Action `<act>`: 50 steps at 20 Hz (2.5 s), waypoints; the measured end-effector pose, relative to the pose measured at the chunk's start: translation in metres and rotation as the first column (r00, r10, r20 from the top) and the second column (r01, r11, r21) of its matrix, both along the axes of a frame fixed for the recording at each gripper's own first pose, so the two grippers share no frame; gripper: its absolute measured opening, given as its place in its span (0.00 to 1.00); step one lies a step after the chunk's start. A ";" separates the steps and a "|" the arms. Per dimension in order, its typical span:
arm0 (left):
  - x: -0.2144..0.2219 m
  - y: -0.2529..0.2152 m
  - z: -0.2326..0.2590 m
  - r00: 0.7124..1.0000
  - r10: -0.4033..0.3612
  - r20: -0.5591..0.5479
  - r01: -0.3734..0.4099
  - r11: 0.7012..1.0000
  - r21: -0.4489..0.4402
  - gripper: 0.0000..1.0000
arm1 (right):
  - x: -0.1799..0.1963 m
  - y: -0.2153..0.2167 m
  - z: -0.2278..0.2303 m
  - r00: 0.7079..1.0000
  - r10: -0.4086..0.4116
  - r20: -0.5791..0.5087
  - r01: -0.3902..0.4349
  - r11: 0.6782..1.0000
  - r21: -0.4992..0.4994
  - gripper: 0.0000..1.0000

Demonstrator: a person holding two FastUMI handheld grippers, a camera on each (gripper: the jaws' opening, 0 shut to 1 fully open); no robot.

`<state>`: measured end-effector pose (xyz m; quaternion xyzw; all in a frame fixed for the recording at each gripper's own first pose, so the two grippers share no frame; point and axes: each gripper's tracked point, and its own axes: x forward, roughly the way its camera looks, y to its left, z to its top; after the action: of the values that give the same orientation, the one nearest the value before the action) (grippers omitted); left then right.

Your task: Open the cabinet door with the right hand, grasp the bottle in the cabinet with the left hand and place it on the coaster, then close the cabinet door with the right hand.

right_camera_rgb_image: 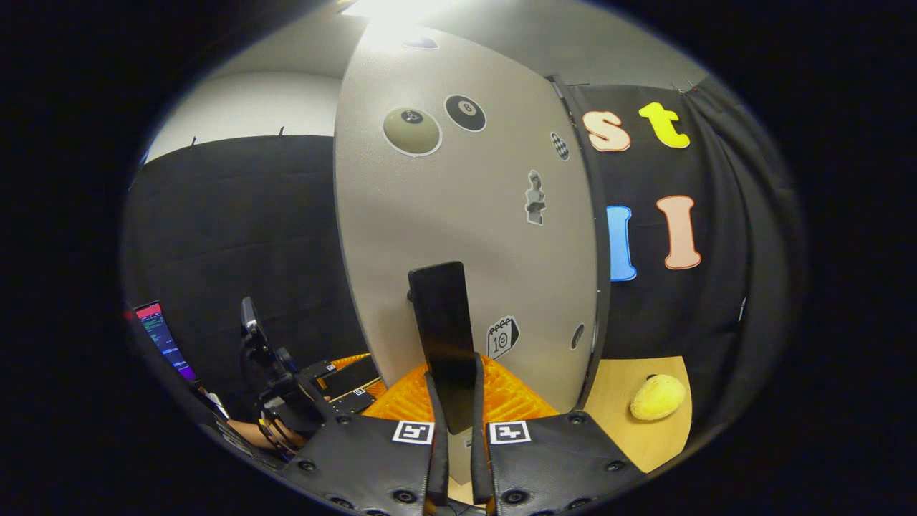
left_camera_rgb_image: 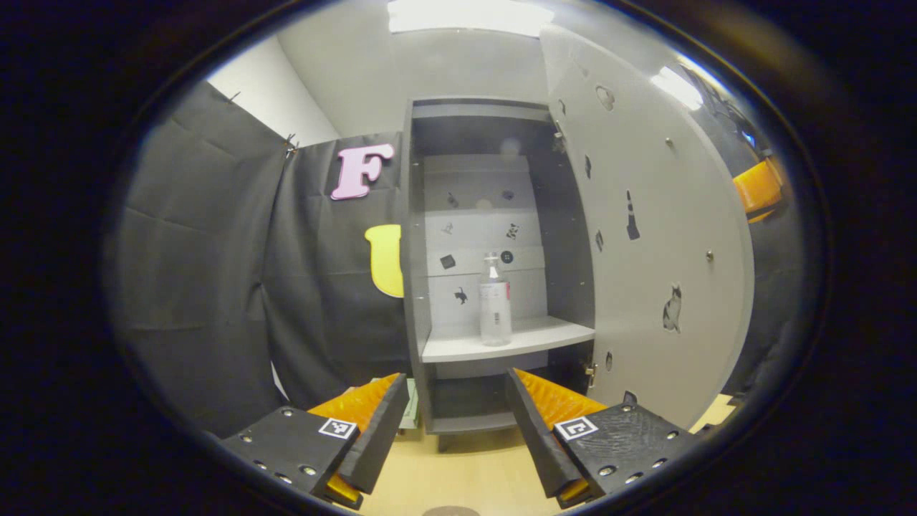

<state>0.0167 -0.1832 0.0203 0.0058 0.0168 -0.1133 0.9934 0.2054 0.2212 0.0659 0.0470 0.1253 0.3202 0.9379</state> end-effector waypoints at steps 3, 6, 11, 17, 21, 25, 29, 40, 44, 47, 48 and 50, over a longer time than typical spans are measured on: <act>-0.002 -0.024 -0.005 1.000 -0.009 -0.016 0.009 1.000 0.002 0.82 | 0.001 -0.010 0.001 0.999 -0.035 0.019 0.035 0.999 -0.011 0.14; -0.005 -0.041 -0.005 1.000 -0.011 -0.023 0.011 1.000 0.007 0.82 | -0.001 -0.021 0.004 0.998 -0.061 0.024 0.061 0.998 0.001 0.13; -0.004 -0.061 0.002 1.000 0.004 -0.015 -0.004 1.000 0.002 0.82 | 0.011 -0.059 0.005 0.990 -0.124 0.063 0.124 0.992 0.010 0.13; 0.004 -0.071 0.015 0.999 0.037 -0.012 -0.037 0.999 -0.010 0.82 | -0.010 -0.061 0.000 0.995 -0.037 0.097 0.037 0.999 0.003 0.23; 0.022 -0.067 0.032 0.999 0.040 -0.008 -0.040 0.999 -0.016 0.82 | -0.026 -0.094 -0.003 0.996 -0.042 0.073 0.038 0.998 0.057 0.65; 0.056 -0.063 0.052 0.999 0.033 0.009 -0.033 0.999 -0.007 0.82 | -0.026 -0.153 -0.007 0.973 -0.222 0.060 0.213 0.969 0.128 0.87; 0.105 -0.073 0.062 0.999 -0.009 0.034 0.010 1.000 -0.023 0.82 | -0.014 -0.203 -0.034 0.905 -0.425 0.027 0.421 0.903 0.088 0.92; 0.265 -0.123 0.034 0.991 -0.136 -0.018 0.136 0.990 0.026 0.82 | 0.016 -0.213 -0.070 0.795 -0.606 -0.001 0.605 0.795 -0.047 0.98; 0.303 -0.131 0.006 0.990 -0.130 -0.057 0.131 0.991 0.012 0.82 | 0.026 -0.213 -0.086 0.773 -0.633 -0.034 0.627 0.771 -0.113 0.98; 0.318 -0.135 0.002 0.991 -0.118 -0.061 0.118 0.993 -0.005 0.82 | 0.031 -0.212 -0.093 0.773 -0.634 -0.032 0.623 0.767 -0.155 0.98; 0.322 -0.136 0.001 0.990 -0.122 -0.070 0.122 0.992 -0.004 0.84 | 0.033 -0.211 -0.092 0.774 -0.632 -0.028 0.621 0.768 -0.159 0.98; 0.318 -0.144 0.000 0.982 -0.171 -0.074 0.171 0.985 -0.010 0.71 | 0.040 -0.210 -0.093 0.778 -0.628 -0.021 0.618 0.770 -0.160 0.98</act>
<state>0.3350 -0.3276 0.0202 0.0014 0.0528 -0.1984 0.9787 0.2454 0.0109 -0.0270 0.0296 0.1599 -0.0205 0.9865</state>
